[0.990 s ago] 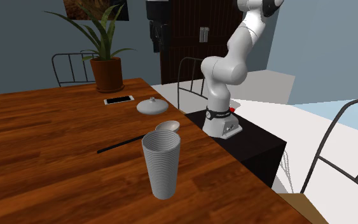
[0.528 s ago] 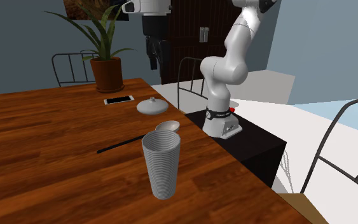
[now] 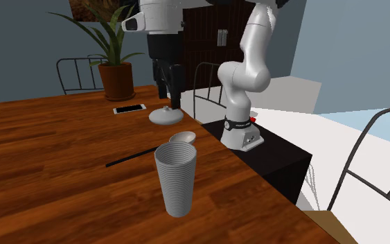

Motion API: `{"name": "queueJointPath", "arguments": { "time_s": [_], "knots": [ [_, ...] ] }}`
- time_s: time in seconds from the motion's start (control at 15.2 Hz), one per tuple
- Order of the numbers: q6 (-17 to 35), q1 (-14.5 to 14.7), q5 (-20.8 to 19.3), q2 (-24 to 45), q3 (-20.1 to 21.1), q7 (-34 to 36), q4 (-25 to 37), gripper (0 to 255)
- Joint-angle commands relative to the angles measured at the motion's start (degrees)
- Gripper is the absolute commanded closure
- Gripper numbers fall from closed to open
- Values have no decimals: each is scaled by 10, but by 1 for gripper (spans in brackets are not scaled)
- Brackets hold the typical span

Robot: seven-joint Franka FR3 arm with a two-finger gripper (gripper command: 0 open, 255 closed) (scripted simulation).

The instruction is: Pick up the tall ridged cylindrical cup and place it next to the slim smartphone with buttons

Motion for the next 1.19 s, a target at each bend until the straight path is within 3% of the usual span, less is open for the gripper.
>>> {"name": "queueJointPath", "arguments": {
  "time_s": [0.0,0.46,1.12],
  "knots": [
    [23,7,6,31,16,15,16,0],
    [95,27,3,151,60,61,85,0],
    [154,30,-5,178,66,67,52,0]
  ]
}}
